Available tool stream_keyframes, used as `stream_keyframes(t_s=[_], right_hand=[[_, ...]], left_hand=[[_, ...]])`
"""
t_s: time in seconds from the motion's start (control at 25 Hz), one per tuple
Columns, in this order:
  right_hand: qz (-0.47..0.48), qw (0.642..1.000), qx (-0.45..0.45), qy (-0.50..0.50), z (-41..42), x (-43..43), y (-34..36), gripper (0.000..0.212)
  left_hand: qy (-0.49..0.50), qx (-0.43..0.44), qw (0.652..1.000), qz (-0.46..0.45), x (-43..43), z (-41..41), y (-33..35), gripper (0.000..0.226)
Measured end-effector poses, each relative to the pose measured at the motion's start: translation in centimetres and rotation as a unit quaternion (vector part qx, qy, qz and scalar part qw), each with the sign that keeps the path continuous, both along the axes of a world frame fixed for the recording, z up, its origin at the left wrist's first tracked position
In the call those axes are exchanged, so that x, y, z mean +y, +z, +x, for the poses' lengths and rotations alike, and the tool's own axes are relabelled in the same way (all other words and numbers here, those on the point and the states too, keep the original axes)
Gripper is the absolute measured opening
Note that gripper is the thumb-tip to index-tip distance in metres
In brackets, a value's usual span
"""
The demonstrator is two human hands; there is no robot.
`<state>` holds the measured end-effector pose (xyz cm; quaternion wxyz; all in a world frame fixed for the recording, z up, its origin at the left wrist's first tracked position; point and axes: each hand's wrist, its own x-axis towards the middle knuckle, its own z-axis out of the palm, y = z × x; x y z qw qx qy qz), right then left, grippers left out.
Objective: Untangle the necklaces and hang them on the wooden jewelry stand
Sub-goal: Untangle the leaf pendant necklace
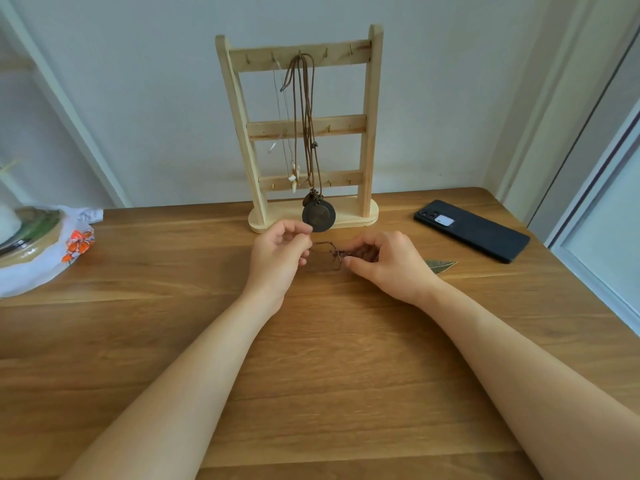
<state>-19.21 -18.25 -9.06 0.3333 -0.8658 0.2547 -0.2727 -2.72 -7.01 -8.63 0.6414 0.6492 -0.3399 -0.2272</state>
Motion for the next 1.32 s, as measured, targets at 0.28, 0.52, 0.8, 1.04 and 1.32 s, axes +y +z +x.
stream_keyframes(t_s=[0.28,0.52,0.8,1.04,1.32], right_hand=[[-0.084,0.996,-0.028,-0.022,0.1,1.3,0.0,0.012],[-0.089,0.995,-0.026,-0.021,-0.2,1.5,0.4,0.012],[-0.08,0.997,-0.002,-0.018,-0.4,1.6,-0.3,0.016],[-0.045,0.999,0.003,-0.018,0.2,1.3,0.4,0.013],[-0.041,0.999,-0.019,-0.023,-0.1,1.6,0.5,0.012]], left_hand=[[-0.047,-0.111,0.992,0.029,1.4,-0.1,0.2,0.009],[-0.065,-0.131,0.987,0.059,1.2,-0.4,0.2,0.007],[-0.146,-0.122,0.976,0.102,1.5,-1.0,0.6,0.012],[-0.136,0.18,0.974,-0.016,1.2,0.8,1.2,0.009],[-0.029,0.064,0.997,0.022,0.8,0.3,0.8,0.01]])
